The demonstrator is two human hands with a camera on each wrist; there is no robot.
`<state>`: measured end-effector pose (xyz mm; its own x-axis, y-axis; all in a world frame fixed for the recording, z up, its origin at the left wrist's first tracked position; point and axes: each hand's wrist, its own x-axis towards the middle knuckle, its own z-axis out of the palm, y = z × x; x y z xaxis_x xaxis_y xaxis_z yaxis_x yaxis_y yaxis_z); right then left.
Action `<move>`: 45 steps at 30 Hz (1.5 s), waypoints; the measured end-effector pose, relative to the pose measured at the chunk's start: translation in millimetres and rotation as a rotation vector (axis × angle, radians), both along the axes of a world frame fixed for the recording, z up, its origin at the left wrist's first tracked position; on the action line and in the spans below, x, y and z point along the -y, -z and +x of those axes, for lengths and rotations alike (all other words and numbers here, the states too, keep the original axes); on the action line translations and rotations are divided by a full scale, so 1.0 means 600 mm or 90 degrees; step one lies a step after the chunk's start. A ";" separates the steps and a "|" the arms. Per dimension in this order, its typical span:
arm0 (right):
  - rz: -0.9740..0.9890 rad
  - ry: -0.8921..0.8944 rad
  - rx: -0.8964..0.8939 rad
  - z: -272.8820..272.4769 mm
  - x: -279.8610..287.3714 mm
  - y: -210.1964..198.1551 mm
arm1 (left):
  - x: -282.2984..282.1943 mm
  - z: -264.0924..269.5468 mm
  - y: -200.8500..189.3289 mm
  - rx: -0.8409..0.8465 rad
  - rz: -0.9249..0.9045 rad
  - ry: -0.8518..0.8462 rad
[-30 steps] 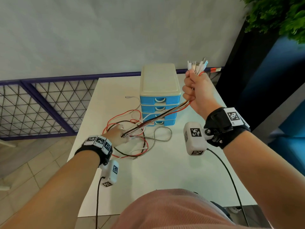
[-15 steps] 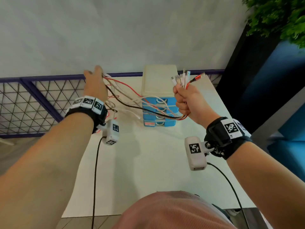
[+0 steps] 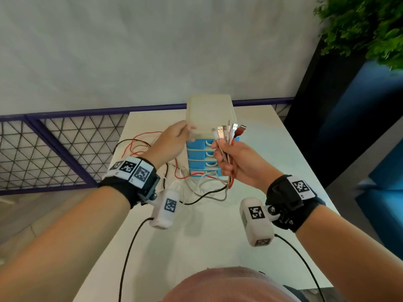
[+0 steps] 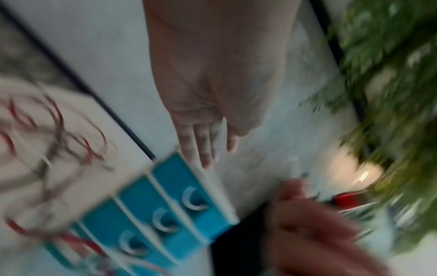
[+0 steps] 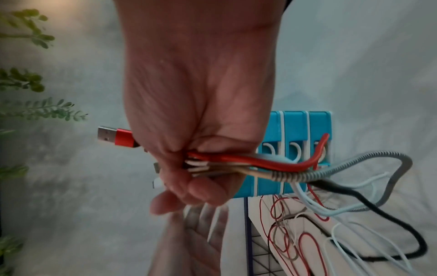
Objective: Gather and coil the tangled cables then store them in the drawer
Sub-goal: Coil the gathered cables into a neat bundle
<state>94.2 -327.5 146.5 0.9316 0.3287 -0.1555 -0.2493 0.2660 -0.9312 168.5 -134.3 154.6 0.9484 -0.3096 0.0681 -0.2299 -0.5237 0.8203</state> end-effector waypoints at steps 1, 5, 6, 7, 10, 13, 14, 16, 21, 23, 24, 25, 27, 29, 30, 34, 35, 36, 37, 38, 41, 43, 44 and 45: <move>0.018 -0.013 -0.009 0.000 -0.002 0.000 | 0.018 -0.014 -0.020 -0.071 -0.100 0.020; 0.051 -0.058 -0.032 0.001 -0.012 -0.012 | 0.067 -0.048 -0.067 -0.205 -0.195 0.130; 0.053 -0.068 -0.033 0.001 -0.014 -0.015 | 0.072 -0.052 -0.072 -0.194 -0.197 0.139; 0.051 -0.075 -0.032 0.001 -0.016 -0.019 | 0.076 -0.052 -0.071 -0.174 -0.205 0.144; 0.027 -0.086 -0.024 0.001 -0.020 -0.029 | 0.077 -0.054 -0.067 -0.114 -0.231 0.181; -0.004 -0.089 -0.012 0.000 -0.023 -0.033 | 0.078 -0.058 -0.067 -0.042 -0.223 0.159; -0.010 -0.091 -0.008 0.000 -0.025 -0.034 | 0.079 -0.060 -0.068 -0.013 -0.225 0.146; -0.017 -0.098 -0.001 -0.001 -0.029 -0.036 | 0.080 -0.063 -0.069 -0.005 -0.256 0.141; -0.081 -0.088 0.055 -0.005 -0.038 -0.040 | 0.073 -0.064 -0.068 0.021 -0.244 0.147; -0.097 -0.071 0.068 -0.005 -0.042 -0.039 | 0.073 -0.061 -0.065 0.041 -0.220 0.134; -0.093 -0.063 0.068 -0.005 -0.043 -0.037 | 0.074 -0.059 -0.064 0.045 -0.220 0.127; -0.086 -0.059 0.067 -0.004 -0.044 -0.036 | 0.074 -0.056 -0.062 0.049 -0.224 0.123; -0.074 -0.057 0.065 -0.002 -0.044 -0.036 | 0.073 -0.054 -0.060 0.061 -0.238 0.114; -0.063 -0.052 0.058 -0.001 -0.044 -0.037 | 0.073 -0.052 -0.058 0.069 -0.249 0.115; -0.059 -0.047 0.052 -0.001 -0.044 -0.039 | 0.073 -0.052 -0.058 0.062 -0.254 0.115; -0.072 -0.030 0.036 0.003 -0.042 -0.044 | 0.069 -0.051 -0.055 0.064 -0.182 0.105; -0.080 -0.028 0.041 0.004 -0.043 -0.044 | 0.068 -0.051 -0.053 0.061 -0.178 0.102; -0.086 -0.024 0.048 0.006 -0.044 -0.044 | 0.069 -0.051 -0.050 0.047 -0.198 0.095; -0.086 -0.014 0.055 0.009 -0.046 -0.044 | 0.070 -0.052 -0.046 0.005 -0.254 0.083; -0.074 0.008 0.061 0.013 -0.047 -0.043 | 0.071 -0.055 -0.045 -0.069 -0.335 0.072; 0.015 0.169 0.072 0.033 -0.044 -0.046 | 0.069 -0.072 -0.031 -0.246 -0.430 0.135; 0.053 0.254 0.090 0.045 -0.034 -0.050 | 0.071 -0.094 -0.024 -0.188 -0.235 0.225; 0.034 0.273 0.108 0.047 -0.030 -0.051 | 0.074 -0.103 -0.020 -0.138 -0.146 0.247; -0.007 0.281 0.129 0.047 -0.028 -0.051 | 0.079 -0.105 -0.017 -0.101 -0.095 0.252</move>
<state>122.2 -310.7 176.9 0.9935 -0.1060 0.0420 0.0718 0.2952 -0.9527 105.2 -181.8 164.8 0.7617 -0.6479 0.0038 -0.2542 -0.2936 0.9215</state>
